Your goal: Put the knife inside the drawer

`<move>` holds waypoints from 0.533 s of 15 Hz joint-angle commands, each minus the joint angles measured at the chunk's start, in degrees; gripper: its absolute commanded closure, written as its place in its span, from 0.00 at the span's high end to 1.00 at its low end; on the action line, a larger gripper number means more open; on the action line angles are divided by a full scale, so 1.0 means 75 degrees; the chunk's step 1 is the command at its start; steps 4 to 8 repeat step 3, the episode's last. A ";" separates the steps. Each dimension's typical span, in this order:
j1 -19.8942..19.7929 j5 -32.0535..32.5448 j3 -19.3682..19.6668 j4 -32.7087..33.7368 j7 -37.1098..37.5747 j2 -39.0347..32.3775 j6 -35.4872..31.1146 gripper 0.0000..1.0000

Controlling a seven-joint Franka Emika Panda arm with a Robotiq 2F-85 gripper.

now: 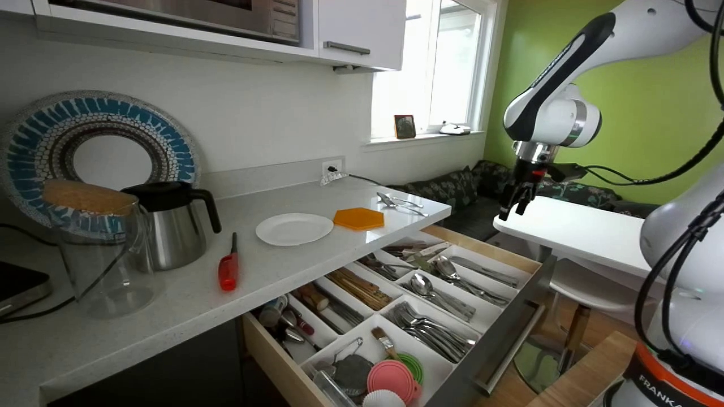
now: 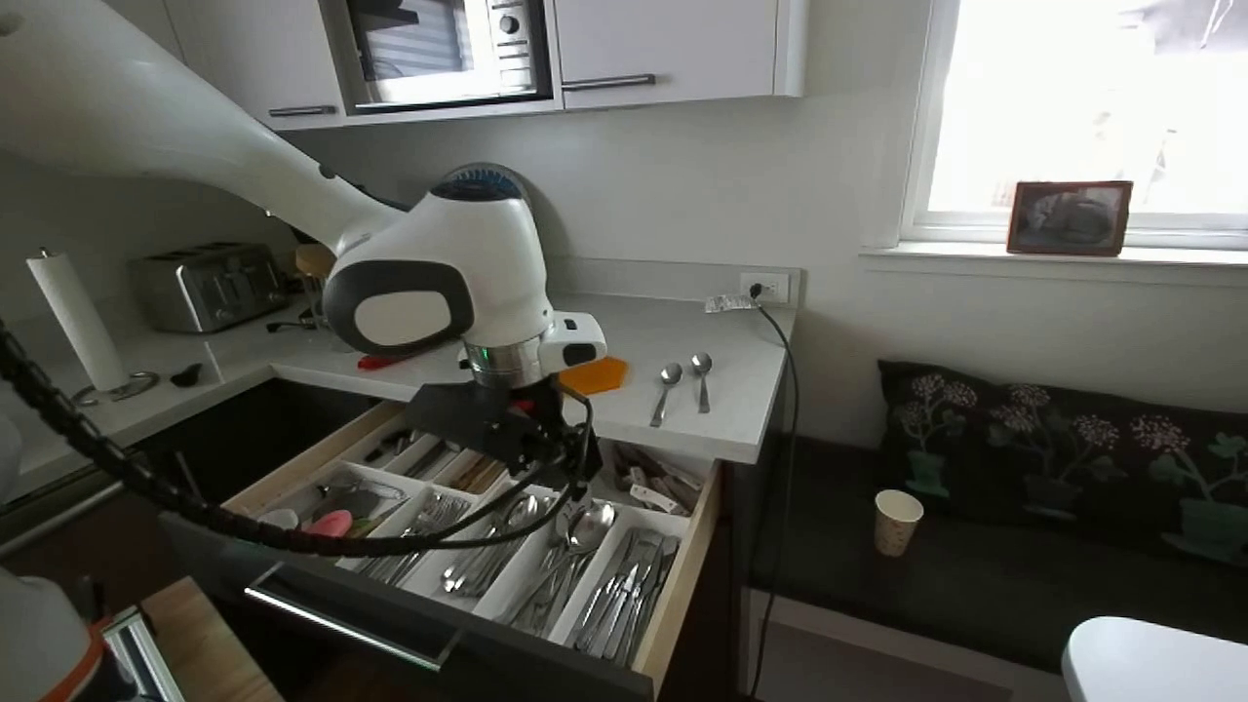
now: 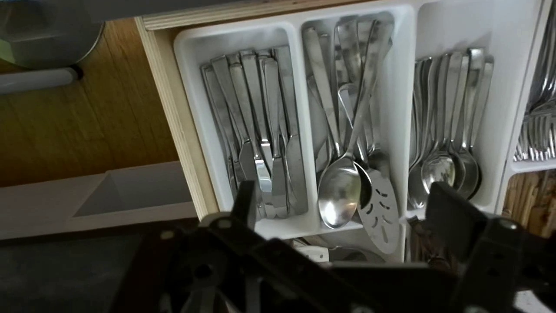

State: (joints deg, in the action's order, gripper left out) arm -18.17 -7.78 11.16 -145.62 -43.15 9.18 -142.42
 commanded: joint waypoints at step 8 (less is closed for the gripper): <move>0.0339 0.0078 0.0374 0.0067 0.0065 -0.0137 0.0000 1.00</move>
